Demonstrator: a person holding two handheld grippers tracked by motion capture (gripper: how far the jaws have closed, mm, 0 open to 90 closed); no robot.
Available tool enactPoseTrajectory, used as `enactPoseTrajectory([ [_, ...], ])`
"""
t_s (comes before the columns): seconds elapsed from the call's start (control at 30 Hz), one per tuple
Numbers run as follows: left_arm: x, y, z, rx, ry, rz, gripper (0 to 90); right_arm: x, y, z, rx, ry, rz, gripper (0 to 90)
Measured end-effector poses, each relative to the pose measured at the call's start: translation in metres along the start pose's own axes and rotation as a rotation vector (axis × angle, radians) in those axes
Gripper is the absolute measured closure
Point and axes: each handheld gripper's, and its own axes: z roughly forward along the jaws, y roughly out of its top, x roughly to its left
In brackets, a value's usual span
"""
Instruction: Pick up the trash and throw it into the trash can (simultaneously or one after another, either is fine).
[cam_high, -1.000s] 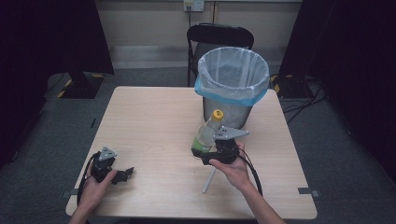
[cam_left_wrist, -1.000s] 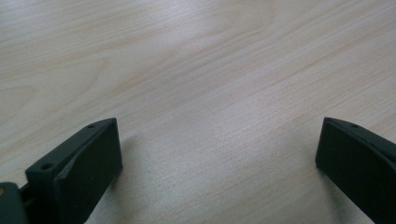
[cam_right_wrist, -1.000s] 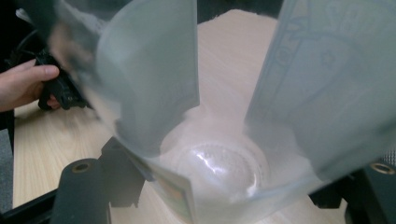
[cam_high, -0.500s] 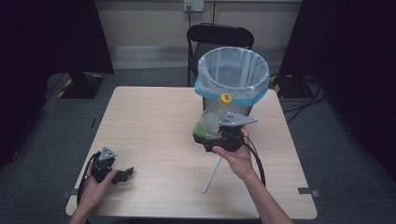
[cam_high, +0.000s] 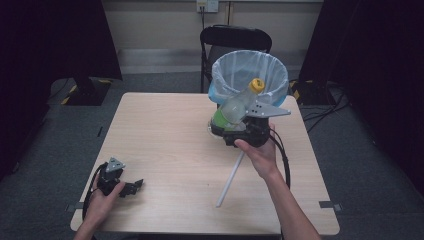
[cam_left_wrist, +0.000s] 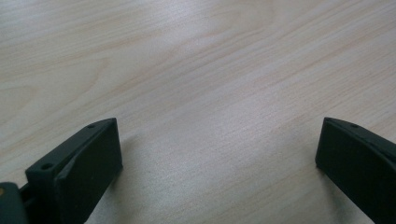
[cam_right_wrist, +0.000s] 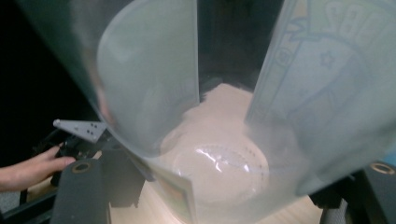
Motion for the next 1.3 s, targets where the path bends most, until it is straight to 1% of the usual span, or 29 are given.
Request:
enactPoseTrajectory([
  [0.03,0.000,0.000,0.000,0.000,0.000,0.000,0.0,0.000,0.000,0.000,0.000,0.000,0.000,28.0],
  [0.07,0.000,0.000,0.000,0.001,0.000,0.001,0.0,-0.002,0.008,-0.002,-0.014,-0.006,0.003,28.0],
  [0.1,0.000,0.000,0.000,0.001,0.000,0.001,0.0,-0.002,0.008,-0.002,-0.014,-0.006,0.003,28.0],
  [0.13,0.000,0.000,0.000,-0.002,0.000,-0.002,0.0,-0.004,0.014,-0.002,-0.034,0.001,0.007,28.0],
  [0.17,0.000,0.000,0.000,-0.002,0.000,-0.002,0.0,-0.004,0.014,-0.002,-0.034,0.001,0.007,28.0],
  [0.23,0.000,0.000,0.000,0.001,0.000,0.000,0.0,-0.006,0.023,-0.002,-0.048,-0.003,0.002,28.0],
  [0.37,0.000,0.000,0.000,0.001,0.000,0.000,0.0,-0.009,0.037,-0.001,-0.049,-0.013,-0.018,28.0],
  [0.4,0.000,0.000,0.000,0.001,0.000,0.000,0.0,-0.009,0.042,0.000,-0.047,-0.022,-0.024,28.0],
  [0.47,0.000,0.000,0.000,0.000,0.000,0.000,0.0,-0.010,0.047,0.000,-0.047,-0.019,-0.028,28.0],
  [0.5,0.000,0.000,0.000,0.000,0.000,0.000,0.0,-0.010,0.047,0.000,-0.047,-0.019,-0.028,28.0],
  [0.53,0.000,0.000,0.000,-0.001,0.001,-0.002,0.0,-0.012,0.054,0.000,-0.056,-0.019,-0.030,28.0],
  [0.67,0.000,0.000,0.000,-0.001,0.000,-0.002,0.0,-0.017,0.061,0.001,-0.084,-0.016,-0.025,28.0],
  [0.77,0.000,0.000,0.000,0.000,0.000,0.000,0.0,-0.021,0.068,0.001,-0.083,-0.028,-0.022,28.0],
  [0.8,0.000,0.000,0.000,-0.001,0.000,-0.002,0.0,-0.021,0.070,0.001,-0.084,-0.031,-0.014,28.0],
  [0.87,0.000,0.000,0.000,0.000,0.000,0.000,0.0,-0.025,0.074,0.000,-0.094,-0.034,-0.018,28.0],
  [1.03,0.000,0.000,0.000,0.000,0.000,0.000,0.0,-0.035,0.083,-0.002,-0.107,-0.057,-0.005,28.0],
  [1.07,0.000,0.000,0.000,0.000,0.000,0.000,0.0,-0.038,0.084,-0.002,-0.110,-0.063,-0.011,28.0],
  [1.17,0.000,0.000,0.000,0.000,0.000,0.000,0.0,-0.044,0.087,-0.003,-0.107,-0.086,-0.011,28.0],
  [1.2,0.000,0.000,0.000,0.001,0.000,0.000,0.0,-0.047,0.088,-0.003,-0.108,-0.088,0.000,28.0],
  [1.3,0.000,0.000,0.000,0.000,0.000,0.000,0.0,-0.054,0.089,-0.004,-0.103,-0.109,0.003,28.0],
])
